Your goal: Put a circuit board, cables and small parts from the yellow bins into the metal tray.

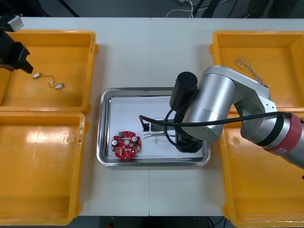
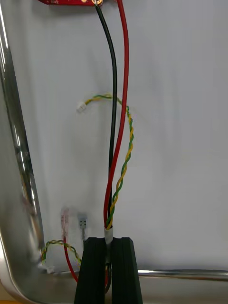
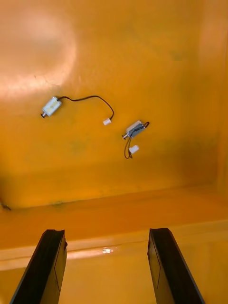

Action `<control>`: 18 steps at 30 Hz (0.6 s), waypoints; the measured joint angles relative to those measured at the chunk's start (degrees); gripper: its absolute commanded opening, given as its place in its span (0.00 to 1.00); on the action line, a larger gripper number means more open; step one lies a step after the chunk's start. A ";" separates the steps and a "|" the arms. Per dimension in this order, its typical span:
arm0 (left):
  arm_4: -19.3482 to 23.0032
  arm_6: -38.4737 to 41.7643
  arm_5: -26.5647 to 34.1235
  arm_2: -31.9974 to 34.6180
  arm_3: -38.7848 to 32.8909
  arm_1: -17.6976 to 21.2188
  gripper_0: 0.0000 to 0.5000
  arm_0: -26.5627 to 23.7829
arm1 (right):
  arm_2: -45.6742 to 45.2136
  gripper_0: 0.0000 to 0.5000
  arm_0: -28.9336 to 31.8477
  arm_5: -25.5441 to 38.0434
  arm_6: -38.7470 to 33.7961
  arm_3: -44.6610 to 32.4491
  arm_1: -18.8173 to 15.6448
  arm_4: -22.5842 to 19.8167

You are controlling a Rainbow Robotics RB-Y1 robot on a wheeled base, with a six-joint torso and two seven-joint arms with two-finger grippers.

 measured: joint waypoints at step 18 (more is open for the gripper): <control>-1.33 -8.28 -11.05 -0.02 8.30 0.04 1.00 -0.70 | 0.52 0.07 2.20 -3.52 -0.01 3.14 2.40 2.15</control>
